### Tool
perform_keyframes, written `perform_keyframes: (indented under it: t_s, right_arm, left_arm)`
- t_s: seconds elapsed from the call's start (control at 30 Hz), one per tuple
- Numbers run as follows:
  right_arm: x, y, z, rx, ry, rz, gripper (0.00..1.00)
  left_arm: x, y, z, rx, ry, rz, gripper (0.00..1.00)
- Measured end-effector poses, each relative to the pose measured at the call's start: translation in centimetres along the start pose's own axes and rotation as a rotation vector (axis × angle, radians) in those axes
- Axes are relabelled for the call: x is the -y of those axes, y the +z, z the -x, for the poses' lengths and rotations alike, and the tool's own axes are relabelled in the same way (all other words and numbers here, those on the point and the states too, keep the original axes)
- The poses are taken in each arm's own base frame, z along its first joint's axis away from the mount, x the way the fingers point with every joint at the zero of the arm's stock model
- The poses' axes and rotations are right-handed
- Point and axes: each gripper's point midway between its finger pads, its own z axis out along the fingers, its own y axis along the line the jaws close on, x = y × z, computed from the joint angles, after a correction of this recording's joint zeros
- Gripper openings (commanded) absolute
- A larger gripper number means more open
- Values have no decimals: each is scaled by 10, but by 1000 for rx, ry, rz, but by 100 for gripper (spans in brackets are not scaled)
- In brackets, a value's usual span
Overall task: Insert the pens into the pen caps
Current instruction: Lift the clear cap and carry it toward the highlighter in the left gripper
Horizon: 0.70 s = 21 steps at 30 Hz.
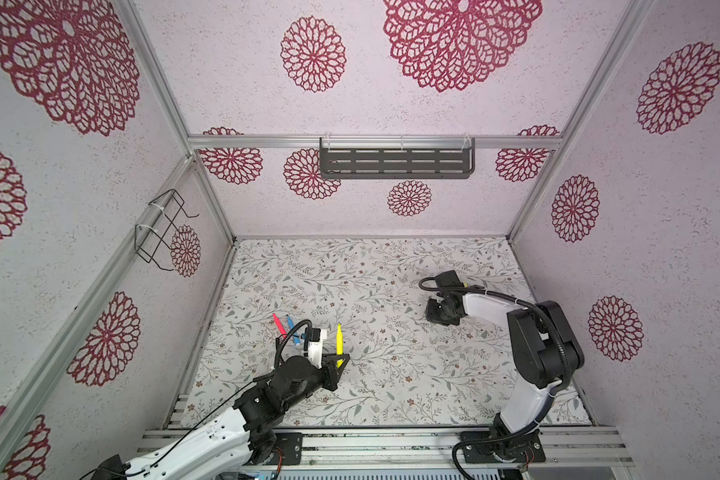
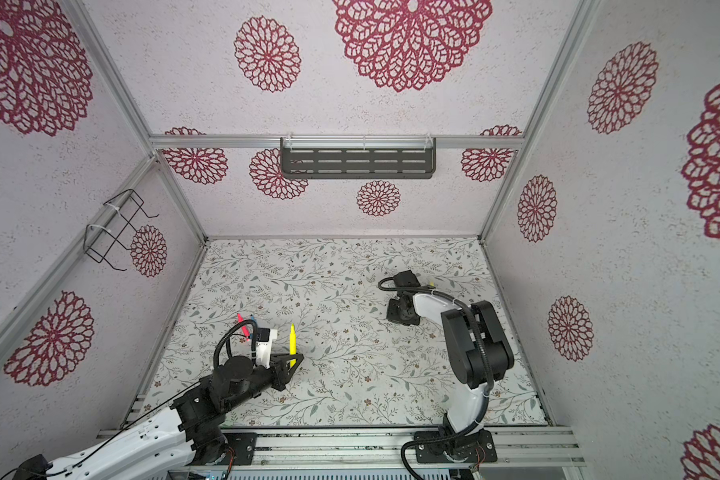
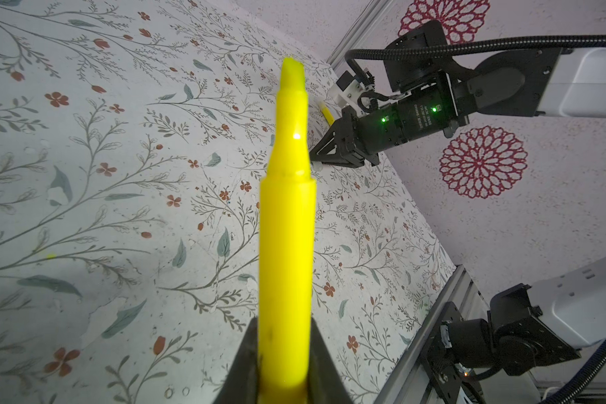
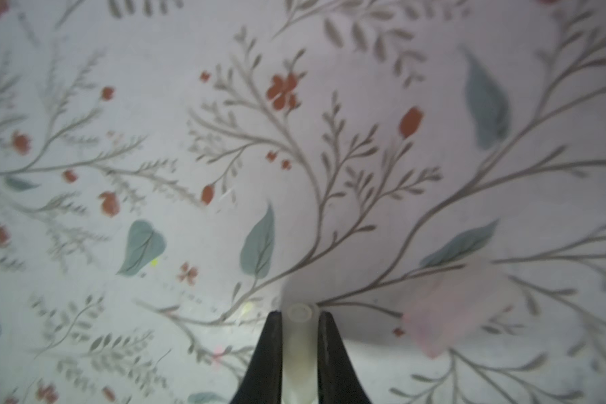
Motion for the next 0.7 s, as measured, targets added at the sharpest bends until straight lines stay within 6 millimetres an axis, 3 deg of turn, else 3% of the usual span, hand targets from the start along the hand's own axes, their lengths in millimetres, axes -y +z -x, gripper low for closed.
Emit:
perform_keyframes:
  t_s: [0.1, 0.2, 0.37, 0.47, 0.7]
  right_arm:
    - [-28, -18, -17, 15, -43, 209, 1]
    - [-61, -50, -21, 83, -108, 422, 0]
    - [-108, -122, -17, 260, -247, 735, 0]
    - [-131, -162, -21, 346, -330, 902, 0]
    - [-160, -233, -52, 463, -514, 1153, 1]
  left_arm:
    - [-1, 1, -1, -5, 1, 5, 0]
    - [-2, 2, -3, -11, 5, 9, 0]
    - [-3, 4, -4, -15, 10, 13, 0]
    - [-3, 4, -4, -15, 12, 13, 0]
    - [-4, 9, -6, -26, 14, 18, 0]
